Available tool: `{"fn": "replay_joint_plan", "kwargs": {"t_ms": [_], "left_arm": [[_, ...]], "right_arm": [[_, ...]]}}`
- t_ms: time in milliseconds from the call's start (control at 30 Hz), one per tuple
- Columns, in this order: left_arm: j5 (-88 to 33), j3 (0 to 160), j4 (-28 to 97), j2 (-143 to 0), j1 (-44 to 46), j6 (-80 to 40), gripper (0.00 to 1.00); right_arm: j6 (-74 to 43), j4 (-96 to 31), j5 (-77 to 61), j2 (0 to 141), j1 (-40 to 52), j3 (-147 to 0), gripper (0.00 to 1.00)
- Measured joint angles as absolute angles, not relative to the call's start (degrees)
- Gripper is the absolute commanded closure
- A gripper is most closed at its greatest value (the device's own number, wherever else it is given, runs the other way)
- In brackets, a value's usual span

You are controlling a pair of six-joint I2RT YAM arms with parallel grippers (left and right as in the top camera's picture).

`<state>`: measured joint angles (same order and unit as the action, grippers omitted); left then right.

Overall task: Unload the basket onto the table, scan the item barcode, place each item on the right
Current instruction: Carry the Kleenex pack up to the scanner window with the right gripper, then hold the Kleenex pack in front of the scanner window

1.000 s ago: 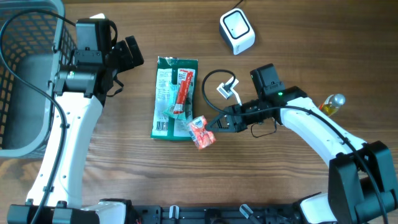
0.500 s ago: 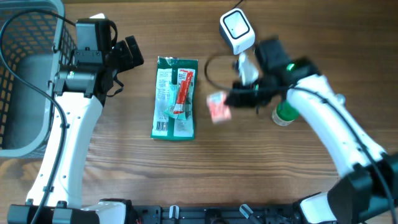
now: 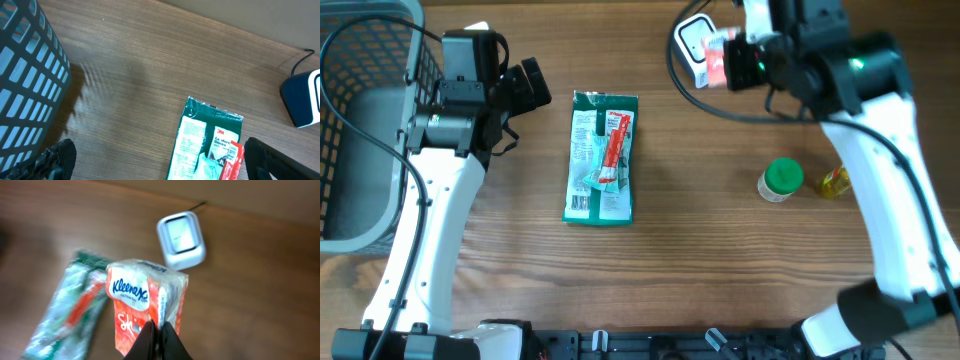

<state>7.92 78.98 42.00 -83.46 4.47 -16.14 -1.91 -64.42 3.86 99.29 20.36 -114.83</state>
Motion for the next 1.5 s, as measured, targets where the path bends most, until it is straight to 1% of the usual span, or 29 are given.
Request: {"fn": "replay_joint_plan", "kwargs": {"t_ms": [333,567,733,933,1067,1500], "left_arm": [[7.9,79.0,42.0,-83.5,4.5,-16.1,0.0],[7.9,79.0,42.0,-83.5,4.5,-16.1,0.0],[7.9,79.0,42.0,-83.5,4.5,-16.1,0.0],[7.9,79.0,42.0,-83.5,4.5,-16.1,0.0],[7.9,79.0,42.0,-83.5,4.5,-16.1,0.0],[7.9,79.0,42.0,-83.5,4.5,-16.1,0.0]], "right_arm": [[10.1,-48.5,19.3,114.6,20.5,-114.8,0.96],[14.5,-42.5,26.6,125.0,20.9,-114.8,0.96],[19.2,-35.9,31.4,129.6,22.6,-114.8,0.96],[30.4,-26.8,37.6,131.6,26.2,-114.7,0.96],[32.2,-26.7,39.4,131.8,26.8,-114.7,0.96],[29.4,-28.2,39.1,133.2,26.0,-114.7,0.96]]}}
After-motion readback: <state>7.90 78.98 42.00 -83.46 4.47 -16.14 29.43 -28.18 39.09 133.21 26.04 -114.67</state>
